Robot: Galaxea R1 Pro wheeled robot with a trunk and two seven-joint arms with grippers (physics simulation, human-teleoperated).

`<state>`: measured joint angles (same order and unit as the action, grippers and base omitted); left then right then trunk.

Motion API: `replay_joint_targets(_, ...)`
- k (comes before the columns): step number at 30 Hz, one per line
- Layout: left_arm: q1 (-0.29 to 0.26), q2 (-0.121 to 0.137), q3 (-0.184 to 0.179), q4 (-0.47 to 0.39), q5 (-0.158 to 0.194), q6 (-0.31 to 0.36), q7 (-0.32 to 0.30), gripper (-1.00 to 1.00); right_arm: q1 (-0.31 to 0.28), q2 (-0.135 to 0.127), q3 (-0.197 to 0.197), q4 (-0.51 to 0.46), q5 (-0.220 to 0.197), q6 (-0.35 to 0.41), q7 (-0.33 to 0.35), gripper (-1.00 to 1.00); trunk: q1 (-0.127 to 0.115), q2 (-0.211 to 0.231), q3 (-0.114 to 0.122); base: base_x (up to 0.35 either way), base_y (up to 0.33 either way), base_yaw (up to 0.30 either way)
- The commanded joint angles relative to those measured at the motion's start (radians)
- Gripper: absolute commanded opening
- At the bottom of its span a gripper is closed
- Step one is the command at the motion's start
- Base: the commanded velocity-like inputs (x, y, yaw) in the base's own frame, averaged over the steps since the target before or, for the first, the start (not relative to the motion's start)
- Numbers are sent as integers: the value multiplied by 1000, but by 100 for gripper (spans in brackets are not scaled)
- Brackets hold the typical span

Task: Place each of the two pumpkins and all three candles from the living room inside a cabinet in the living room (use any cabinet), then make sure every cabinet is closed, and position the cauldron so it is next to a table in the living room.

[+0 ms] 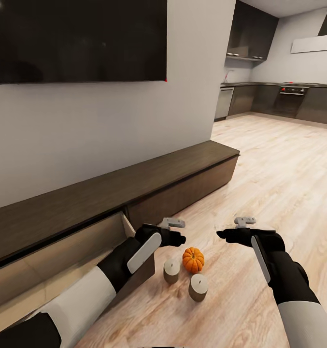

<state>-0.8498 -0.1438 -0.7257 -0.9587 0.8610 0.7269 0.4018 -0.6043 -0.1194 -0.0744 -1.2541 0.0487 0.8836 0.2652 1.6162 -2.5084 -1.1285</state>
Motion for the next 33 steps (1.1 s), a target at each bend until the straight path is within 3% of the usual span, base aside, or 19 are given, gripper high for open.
replay_joint_targets(1, 0, -4, 0, 0, 10, 0, 13, 100, 0, 0, 0, 0, -1, 14, -5, 100, 0, 0, 0, 0, 0, 0)
replay_joint_targets(14, 0, -9, 1, 2, 24, 0, 38, 100, 0, 3, 0, -1, -7, 103, -8, 100, 0, 0, 0, 0, 0, 0)
replay_joint_targets(29, 0, -10, -3, 2, 30, -6, 39, 100, 0, 4, 0, -2, -7, 107, -4, 100, 0, 0, 8, 0, 0, -98)
replay_joint_targets(30, 0, -11, -2, 7, 36, -7, 40, 100, 0, 5, 0, -2, -7, 106, -4, 100, 0, 0, 8, 0, 0, -16)
replay_joint_targets(32, -1, -14, 0, 32, 90, -9, 112, 100, 0, 6, 0, -1, -7, 105, -4, 100, 0, 0, 8, 0, 0, -3)
replay_joint_targets(33, -1, -15, 0, 37, 142, -9, 170, 100, 0, 6, 0, -1, -7, 104, -4, 100, 0, 0, 8, 0, 0, 0)
